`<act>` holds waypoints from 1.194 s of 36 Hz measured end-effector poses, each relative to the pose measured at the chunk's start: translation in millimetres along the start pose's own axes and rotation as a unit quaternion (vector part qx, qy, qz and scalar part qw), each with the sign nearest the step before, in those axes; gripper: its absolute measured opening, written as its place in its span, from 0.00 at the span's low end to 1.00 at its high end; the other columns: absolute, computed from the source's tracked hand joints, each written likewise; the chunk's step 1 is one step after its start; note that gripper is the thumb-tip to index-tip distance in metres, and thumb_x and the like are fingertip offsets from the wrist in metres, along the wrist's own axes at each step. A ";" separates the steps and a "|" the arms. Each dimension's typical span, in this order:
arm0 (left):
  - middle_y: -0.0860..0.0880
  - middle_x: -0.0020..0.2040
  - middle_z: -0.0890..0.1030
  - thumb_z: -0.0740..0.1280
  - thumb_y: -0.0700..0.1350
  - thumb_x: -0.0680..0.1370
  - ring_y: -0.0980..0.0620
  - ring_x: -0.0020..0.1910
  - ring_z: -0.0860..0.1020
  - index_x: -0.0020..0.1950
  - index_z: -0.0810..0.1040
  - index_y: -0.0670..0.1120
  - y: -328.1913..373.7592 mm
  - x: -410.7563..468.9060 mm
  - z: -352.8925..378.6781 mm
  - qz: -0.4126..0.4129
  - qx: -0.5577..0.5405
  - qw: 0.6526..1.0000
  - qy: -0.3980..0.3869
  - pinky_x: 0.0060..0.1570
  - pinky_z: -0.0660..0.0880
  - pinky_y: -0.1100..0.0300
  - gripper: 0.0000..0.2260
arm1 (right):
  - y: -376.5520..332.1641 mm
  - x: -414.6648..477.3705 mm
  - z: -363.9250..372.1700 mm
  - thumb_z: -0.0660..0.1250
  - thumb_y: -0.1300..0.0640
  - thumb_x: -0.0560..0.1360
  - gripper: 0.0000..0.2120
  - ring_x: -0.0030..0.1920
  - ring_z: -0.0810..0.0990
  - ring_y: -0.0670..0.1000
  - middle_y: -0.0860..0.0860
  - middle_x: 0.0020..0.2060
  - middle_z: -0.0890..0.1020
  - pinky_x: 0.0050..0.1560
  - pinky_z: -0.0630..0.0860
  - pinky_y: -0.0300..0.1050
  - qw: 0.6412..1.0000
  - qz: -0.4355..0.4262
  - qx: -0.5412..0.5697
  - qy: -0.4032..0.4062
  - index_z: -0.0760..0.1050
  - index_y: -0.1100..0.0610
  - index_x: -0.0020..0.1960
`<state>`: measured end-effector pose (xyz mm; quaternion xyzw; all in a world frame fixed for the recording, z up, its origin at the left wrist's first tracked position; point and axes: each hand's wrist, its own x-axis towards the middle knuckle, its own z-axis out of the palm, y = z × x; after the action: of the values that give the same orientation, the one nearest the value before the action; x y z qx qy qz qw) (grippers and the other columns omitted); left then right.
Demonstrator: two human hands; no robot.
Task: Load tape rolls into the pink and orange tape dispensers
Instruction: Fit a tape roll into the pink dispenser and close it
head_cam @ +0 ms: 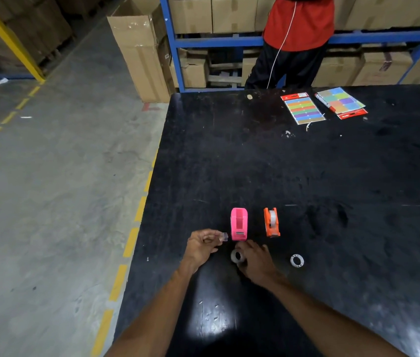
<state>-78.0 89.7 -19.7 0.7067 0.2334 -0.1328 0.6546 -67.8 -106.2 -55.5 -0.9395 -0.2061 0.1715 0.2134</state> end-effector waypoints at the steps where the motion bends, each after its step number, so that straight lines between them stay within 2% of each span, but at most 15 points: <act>1: 0.40 0.48 0.85 0.73 0.39 0.75 0.53 0.43 0.83 0.53 0.83 0.39 -0.1 -1.4 -1.1 -0.003 -0.004 1.000 -0.002 0.41 0.81 0.63 0.08 | 0.0 0.6 -4.3 0.69 0.56 0.70 0.18 0.60 0.77 0.52 0.48 0.57 0.80 0.51 0.64 0.48 0.999 0.003 0.038 0.015 0.74 0.50 0.59; 6: 0.46 0.46 0.86 0.73 0.41 0.75 0.52 0.44 0.83 0.50 0.85 0.45 2.9 -8.9 2.0 -0.009 -0.015 0.999 -0.047 0.46 0.80 0.57 0.05 | -3.2 5.3 -25.9 0.69 0.50 0.71 0.14 0.54 0.81 0.46 0.41 0.50 0.82 0.55 0.75 0.54 0.986 -0.036 0.147 0.072 0.72 0.45 0.55; 10: 0.40 0.50 0.85 0.73 0.39 0.76 0.49 0.46 0.83 0.54 0.83 0.38 8.0 -13.0 7.2 -0.016 -0.027 0.996 -0.078 0.46 0.81 0.56 0.09 | -1.3 9.7 -33.3 0.70 0.48 0.69 0.18 0.56 0.80 0.41 0.37 0.54 0.81 0.57 0.77 0.57 0.978 -0.043 0.189 0.071 0.72 0.42 0.58; 14: 0.36 0.54 0.84 0.72 0.39 0.76 0.43 0.50 0.83 0.55 0.82 0.38 11.6 -18.7 3.5 -0.010 -0.035 0.995 -0.090 0.52 0.81 0.49 0.09 | -1.7 8.6 -38.7 0.71 0.46 0.68 0.19 0.56 0.79 0.42 0.37 0.54 0.79 0.58 0.77 0.57 0.976 -0.055 0.198 0.071 0.72 0.40 0.58; 17: 0.37 0.55 0.84 0.72 0.40 0.76 0.40 0.56 0.83 0.56 0.82 0.39 14.4 -23.0 2.0 -0.011 -0.047 0.994 -0.098 0.56 0.80 0.46 0.10 | -4.9 6.7 -42.5 0.73 0.48 0.68 0.20 0.55 0.80 0.42 0.37 0.54 0.80 0.58 0.78 0.55 0.975 -0.057 0.201 0.070 0.74 0.41 0.58; 22: 0.35 0.56 0.83 0.71 0.40 0.77 0.39 0.58 0.82 0.56 0.82 0.39 20.0 -27.1 2.8 -0.013 -0.071 0.993 -0.089 0.57 0.80 0.42 0.09 | -9.9 4.9 -45.8 0.77 0.52 0.68 0.21 0.55 0.80 0.41 0.39 0.54 0.81 0.59 0.78 0.51 0.975 -0.057 0.202 0.079 0.76 0.43 0.59; 26: 0.37 0.55 0.84 0.71 0.39 0.77 0.42 0.56 0.83 0.56 0.83 0.40 22.6 -30.0 3.6 -0.019 -0.099 0.991 -0.086 0.55 0.82 0.47 0.09 | -13.0 5.1 -51.2 0.78 0.55 0.69 0.21 0.55 0.80 0.39 0.41 0.54 0.82 0.57 0.78 0.41 0.972 -0.050 0.213 0.089 0.76 0.47 0.59; 28: 0.38 0.55 0.85 0.71 0.39 0.77 0.44 0.55 0.84 0.56 0.83 0.40 22.4 -30.8 4.5 -0.015 -0.108 0.990 -0.086 0.54 0.82 0.49 0.09 | -13.0 4.8 -53.2 0.79 0.55 0.69 0.22 0.55 0.81 0.40 0.41 0.54 0.83 0.57 0.78 0.40 0.971 -0.047 0.218 0.089 0.77 0.48 0.60; 32: 0.37 0.54 0.84 0.70 0.38 0.78 0.46 0.52 0.84 0.56 0.83 0.39 22.9 -29.7 7.4 -0.008 -0.105 0.991 -0.085 0.56 0.81 0.46 0.08 | -14.8 4.2 -55.6 0.78 0.54 0.71 0.22 0.53 0.82 0.41 0.43 0.54 0.83 0.52 0.78 0.35 0.967 -0.040 0.239 0.082 0.78 0.51 0.63; 37: 0.35 0.53 0.84 0.70 0.38 0.77 0.48 0.49 0.84 0.55 0.83 0.38 26.4 -27.8 9.6 -0.006 -0.097 0.991 -0.088 0.57 0.80 0.43 0.08 | -16.9 5.4 -61.8 0.77 0.55 0.72 0.19 0.46 0.81 0.37 0.39 0.45 0.80 0.44 0.75 0.29 0.964 -0.027 0.252 0.082 0.80 0.54 0.62; 40: 0.40 0.50 0.85 0.69 0.38 0.78 0.49 0.49 0.84 0.55 0.83 0.39 28.8 -27.8 10.4 -0.007 -0.098 0.991 -0.093 0.57 0.80 0.43 0.08 | -17.5 6.3 -65.4 0.77 0.55 0.72 0.18 0.44 0.81 0.37 0.39 0.44 0.80 0.43 0.74 0.28 0.962 -0.023 0.259 0.080 0.81 0.54 0.62; 43: 0.41 0.51 0.85 0.69 0.38 0.78 0.49 0.50 0.83 0.56 0.82 0.39 30.7 -28.4 11.9 -0.011 -0.100 0.991 -0.091 0.56 0.80 0.43 0.08 | -18.7 8.0 -69.4 0.77 0.56 0.72 0.15 0.43 0.82 0.39 0.42 0.43 0.82 0.43 0.76 0.29 0.960 -0.020 0.270 0.073 0.81 0.54 0.58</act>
<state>-85.4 72.4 19.5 0.6199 0.1927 -0.1799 0.7391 -38.4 -110.1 10.4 -0.8524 -0.1545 0.1477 0.4773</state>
